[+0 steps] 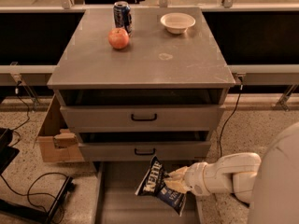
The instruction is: Pick blue chip bag from bottom drawer and place on counter
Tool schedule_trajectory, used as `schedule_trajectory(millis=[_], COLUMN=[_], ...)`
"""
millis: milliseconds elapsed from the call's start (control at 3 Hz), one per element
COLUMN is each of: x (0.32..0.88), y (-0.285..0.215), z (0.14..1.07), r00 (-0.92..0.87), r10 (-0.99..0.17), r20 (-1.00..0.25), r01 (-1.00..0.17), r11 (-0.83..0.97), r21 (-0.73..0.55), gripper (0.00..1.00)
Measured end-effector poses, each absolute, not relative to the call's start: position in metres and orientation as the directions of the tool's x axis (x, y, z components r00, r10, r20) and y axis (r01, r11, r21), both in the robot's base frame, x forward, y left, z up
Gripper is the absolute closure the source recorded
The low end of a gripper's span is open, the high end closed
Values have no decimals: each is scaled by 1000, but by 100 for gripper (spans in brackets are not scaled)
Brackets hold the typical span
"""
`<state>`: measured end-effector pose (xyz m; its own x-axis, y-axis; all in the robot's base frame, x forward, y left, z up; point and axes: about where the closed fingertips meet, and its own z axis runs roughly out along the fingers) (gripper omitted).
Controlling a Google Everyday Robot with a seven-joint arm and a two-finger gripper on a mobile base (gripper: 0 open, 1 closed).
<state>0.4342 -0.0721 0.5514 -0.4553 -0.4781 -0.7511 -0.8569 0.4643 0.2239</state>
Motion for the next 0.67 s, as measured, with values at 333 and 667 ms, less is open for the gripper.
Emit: schedule_trajectory(millis=[333, 667], x=[440, 465], y=[-74, -104], z=[598, 734], r00=[-411, -267], r10=[-473, -453], r20=[-780, -851], r01=[-880, -917], r11=[428, 391], r21=[205, 80], gripper=[100, 100])
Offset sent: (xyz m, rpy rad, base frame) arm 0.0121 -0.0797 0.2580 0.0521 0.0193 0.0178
